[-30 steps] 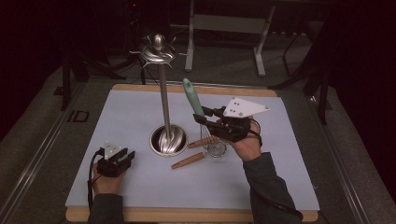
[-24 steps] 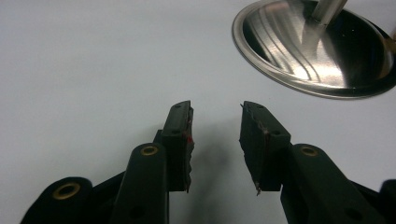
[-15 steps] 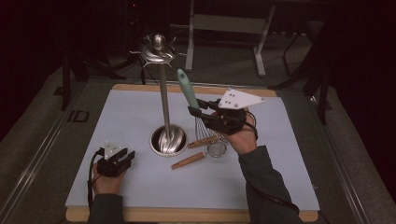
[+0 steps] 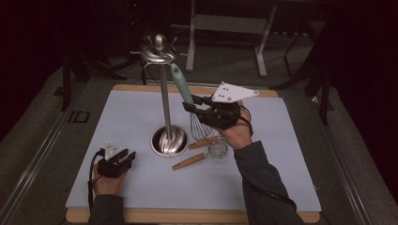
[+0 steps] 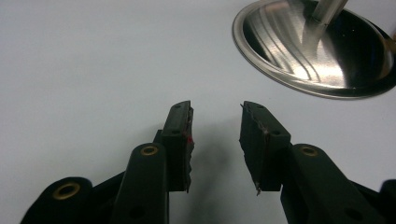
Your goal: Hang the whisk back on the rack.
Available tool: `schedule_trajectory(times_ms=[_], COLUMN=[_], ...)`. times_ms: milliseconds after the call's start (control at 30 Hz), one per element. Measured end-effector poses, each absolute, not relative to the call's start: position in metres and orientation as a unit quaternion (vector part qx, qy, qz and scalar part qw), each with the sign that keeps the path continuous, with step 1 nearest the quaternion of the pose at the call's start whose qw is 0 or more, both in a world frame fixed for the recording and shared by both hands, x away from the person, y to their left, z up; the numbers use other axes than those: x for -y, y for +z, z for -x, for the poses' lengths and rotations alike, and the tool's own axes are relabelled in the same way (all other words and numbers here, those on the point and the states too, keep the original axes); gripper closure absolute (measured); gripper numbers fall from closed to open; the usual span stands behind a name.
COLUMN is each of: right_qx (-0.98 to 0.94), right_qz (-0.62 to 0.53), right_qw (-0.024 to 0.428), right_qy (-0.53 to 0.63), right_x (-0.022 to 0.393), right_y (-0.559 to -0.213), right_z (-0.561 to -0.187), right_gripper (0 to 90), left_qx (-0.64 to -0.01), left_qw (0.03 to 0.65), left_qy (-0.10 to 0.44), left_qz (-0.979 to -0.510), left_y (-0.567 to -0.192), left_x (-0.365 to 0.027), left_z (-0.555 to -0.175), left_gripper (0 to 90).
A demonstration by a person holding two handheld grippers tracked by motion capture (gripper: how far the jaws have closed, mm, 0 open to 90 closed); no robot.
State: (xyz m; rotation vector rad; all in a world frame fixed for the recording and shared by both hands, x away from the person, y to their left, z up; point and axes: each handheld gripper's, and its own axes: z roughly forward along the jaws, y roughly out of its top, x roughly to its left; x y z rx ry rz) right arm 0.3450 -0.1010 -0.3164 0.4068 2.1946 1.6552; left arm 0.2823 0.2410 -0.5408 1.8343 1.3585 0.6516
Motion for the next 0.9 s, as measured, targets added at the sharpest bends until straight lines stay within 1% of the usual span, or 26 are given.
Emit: schedule_trajectory(times_ms=[500,600,700,767,900], right_qx=[-0.776,-0.78,-0.781,-0.785,-0.791], right_qz=[-0.161,-0.163,-0.163,-0.161,-0.159], right_qw=[0.181,0.191,0.191,0.194,0.206], right_qy=[0.583,0.573,0.571,0.566,0.554], right_x=[0.088,0.081,0.078,0.076,0.077], right_y=[-0.321,-0.323,-0.323,-0.322,-0.323], right_z=[-0.357,-0.358,-0.357,-0.356,-0.354], right_gripper=[69.2,67.5,61.7,60.0,59.1], left_qx=[-0.531,-0.531,-0.531,-0.531,-0.531], left_qw=[0.375,0.376,0.376,0.376,0.375], left_qy=[0.254,0.253,0.253,0.253,0.253], left_qz=[-0.716,-0.716,-0.716,-0.716,-0.716], left_y=[-0.541,-0.541,-0.541,-0.541,-0.541], left_x=[-0.241,-0.241,-0.241,-0.241,-0.241], left_z=[-0.282,-0.282,-0.282,-0.282,-0.282], left_gripper=[64.0,64.0,64.0,64.0,64.0])
